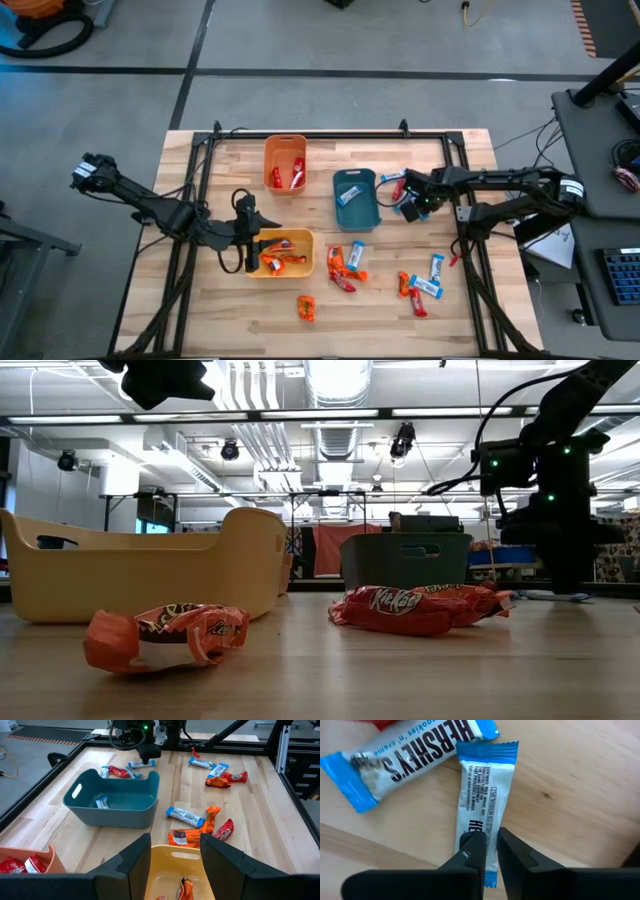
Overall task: Organize candy in baskets
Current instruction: Put the white chocolate into the blue bin
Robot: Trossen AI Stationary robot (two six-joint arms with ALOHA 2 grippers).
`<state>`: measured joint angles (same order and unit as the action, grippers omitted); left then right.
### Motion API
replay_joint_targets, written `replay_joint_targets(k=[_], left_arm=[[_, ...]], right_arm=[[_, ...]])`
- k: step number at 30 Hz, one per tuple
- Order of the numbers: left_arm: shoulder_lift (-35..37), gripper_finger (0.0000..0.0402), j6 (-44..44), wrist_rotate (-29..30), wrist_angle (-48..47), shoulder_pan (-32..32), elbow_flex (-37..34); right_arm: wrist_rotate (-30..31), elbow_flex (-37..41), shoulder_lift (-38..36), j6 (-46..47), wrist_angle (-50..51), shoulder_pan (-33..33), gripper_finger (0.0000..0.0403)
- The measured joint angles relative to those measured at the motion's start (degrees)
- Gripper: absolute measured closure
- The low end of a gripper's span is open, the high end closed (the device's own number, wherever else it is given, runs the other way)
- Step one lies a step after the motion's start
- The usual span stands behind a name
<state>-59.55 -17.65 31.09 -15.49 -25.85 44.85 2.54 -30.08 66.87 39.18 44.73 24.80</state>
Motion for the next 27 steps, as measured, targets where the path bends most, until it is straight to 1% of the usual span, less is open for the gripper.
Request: replay_joint_targets(k=[7, 11, 15, 20, 24, 27], left_arm=[[0.0, 0.0247, 0.0, 0.0, 0.0, 0.0, 0.01], [0.0, 0.0247, 0.0, 0.0, 0.02, 0.0, 0.01], [0.0, 0.0247, 0.0, 0.0, 0.02, 0.0, 0.0], [0.0, 0.0247, 0.0, 0.0, 0.02, 0.0, 0.01], [0.0, 0.0247, 0.04, 0.0, 0.02, 0.02, 0.01], [0.0, 0.0247, 0.13, 0.0, 0.02, 0.02, 0.01]], right_arm=[[-0.19, -2.44, -0.02, -1.61, 1.7, 0.0, 0.038], [-0.15, -3.65, -0.02, -1.71, 1.79, 0.0, 0.0367], [0.0, -4.27, -0.02, -1.9, 1.98, 0.0, 0.0332], [1.92, -4.27, -0.02, -2.57, 1.53, 0.0, 0.0271], [3.4, -4.27, -0.02, -3.72, -1.26, 0.0, 0.0225], [3.42, -4.29, -0.02, -6.49, -4.92, 0.0, 0.02]])
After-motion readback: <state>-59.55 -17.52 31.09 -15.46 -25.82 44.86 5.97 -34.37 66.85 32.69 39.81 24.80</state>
